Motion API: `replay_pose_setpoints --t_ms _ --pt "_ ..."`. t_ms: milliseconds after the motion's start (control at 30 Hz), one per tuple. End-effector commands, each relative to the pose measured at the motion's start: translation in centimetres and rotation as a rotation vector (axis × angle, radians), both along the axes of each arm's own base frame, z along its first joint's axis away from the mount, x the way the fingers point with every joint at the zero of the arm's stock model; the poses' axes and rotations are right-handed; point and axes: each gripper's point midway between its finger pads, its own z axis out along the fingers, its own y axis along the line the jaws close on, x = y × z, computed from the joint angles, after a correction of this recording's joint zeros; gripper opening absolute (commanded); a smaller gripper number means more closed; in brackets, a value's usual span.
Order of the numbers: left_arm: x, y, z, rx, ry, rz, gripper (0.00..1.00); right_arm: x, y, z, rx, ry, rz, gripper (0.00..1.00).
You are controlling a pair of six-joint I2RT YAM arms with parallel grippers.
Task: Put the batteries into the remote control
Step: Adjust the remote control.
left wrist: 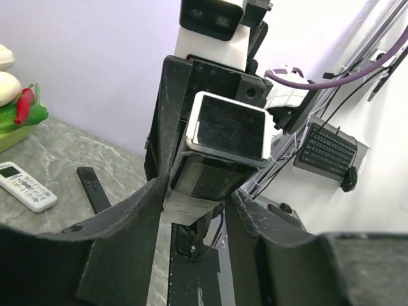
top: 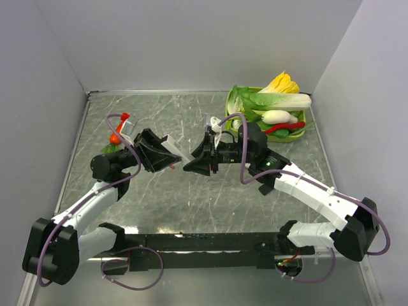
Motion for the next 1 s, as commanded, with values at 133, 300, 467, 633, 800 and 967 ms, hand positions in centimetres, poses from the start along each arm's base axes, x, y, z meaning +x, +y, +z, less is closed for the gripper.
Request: replay_pose_setpoints --t_ms 133,300,467,633,800,967 --pt "-2.6 0.5 4.0 -0.078 -0.237 -0.028 0.43 -1.1 0.0 2.6 0.081 -0.060 0.046 0.00" --pt "-2.6 0.6 4.2 -0.082 -0.242 -0.023 0.34 -0.9 0.2 2.4 0.069 -0.054 0.046 0.00" --pt "-2.5 0.5 4.3 -0.083 -0.243 -0.015 0.23 -0.9 0.4 2.1 0.061 -0.038 0.048 0.00" --pt "-1.9 0.5 3.6 -0.069 -0.224 0.016 0.01 -0.9 0.3 2.2 0.048 -0.023 0.040 0.21" --pt "-1.3 0.4 3.0 -0.027 -0.215 0.056 0.01 -1.1 -0.2 2.9 0.020 -0.038 0.037 0.63" --pt "-1.0 0.4 2.7 0.009 -0.225 0.083 0.01 -0.7 -1.2 4.0 -0.009 -0.057 0.014 0.74"
